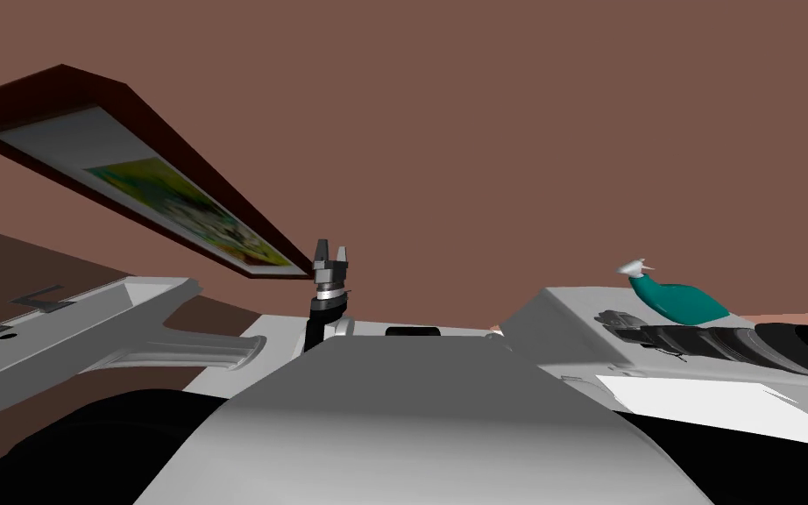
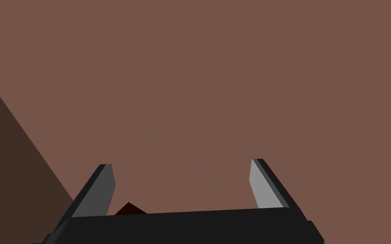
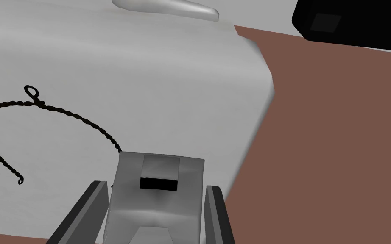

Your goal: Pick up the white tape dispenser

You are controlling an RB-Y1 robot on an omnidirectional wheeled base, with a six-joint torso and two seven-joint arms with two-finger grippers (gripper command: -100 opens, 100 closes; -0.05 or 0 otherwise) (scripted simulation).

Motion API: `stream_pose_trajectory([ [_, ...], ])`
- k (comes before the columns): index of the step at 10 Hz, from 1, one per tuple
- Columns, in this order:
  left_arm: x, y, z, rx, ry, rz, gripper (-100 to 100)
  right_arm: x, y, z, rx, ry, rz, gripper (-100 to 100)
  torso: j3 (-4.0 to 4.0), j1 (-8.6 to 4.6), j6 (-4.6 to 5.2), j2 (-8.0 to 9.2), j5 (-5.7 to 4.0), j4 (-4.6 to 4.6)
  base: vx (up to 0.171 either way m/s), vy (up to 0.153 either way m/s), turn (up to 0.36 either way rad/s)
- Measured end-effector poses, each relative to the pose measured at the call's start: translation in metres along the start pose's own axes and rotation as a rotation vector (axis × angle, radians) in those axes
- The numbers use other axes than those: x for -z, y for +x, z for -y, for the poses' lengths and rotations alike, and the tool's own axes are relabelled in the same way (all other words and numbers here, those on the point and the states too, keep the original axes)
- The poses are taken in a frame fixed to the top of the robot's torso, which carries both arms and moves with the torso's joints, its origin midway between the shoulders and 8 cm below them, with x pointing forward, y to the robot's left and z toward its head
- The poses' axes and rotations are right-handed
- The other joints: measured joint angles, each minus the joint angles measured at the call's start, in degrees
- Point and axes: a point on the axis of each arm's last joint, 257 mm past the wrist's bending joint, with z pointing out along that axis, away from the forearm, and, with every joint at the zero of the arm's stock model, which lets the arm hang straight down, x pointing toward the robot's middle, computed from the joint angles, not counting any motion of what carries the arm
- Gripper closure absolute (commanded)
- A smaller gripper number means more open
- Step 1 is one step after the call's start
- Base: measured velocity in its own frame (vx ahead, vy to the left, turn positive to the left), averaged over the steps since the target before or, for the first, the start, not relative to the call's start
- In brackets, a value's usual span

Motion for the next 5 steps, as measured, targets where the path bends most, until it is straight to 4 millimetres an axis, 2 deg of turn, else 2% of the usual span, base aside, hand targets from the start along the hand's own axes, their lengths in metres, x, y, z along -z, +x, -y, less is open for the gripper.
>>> stream_pose_trajectory([
  [1,0.000,0.000,0.000,0.000,0.000,0.000,0,0.000,0.000,0.000,0.000,0.000,0.000,0,0.00,0.00,0.00,0.00,0.00,0.00,0.000,0.000,0.000],
  [2,0.000,0.000,0.000,0.000,0.000,0.000,0,0.000,0.000,0.000,0.000,0.000,0.000,100,0.00,0.00,0.00,0.00,0.00,0.00,-0.007,0.013,-0.007],
  [4,0.000,0.000,0.000,0.000,0.000,0.000,0,0.015,-0.002,0.003,0.001,0.001,-0.004,100,0.04,0.11,0.04,0.06,0.07,0.02,-0.004,0.007,-0.009],
  [5,0.000,0.000,0.000,0.000,0.000,0.000,0,0.015,-0.002,0.003,0.001,-0.001,-0.004,0,0.02,0.07,0.02,0.04,0.03,0.01,0.000,0.000,0.000],
])
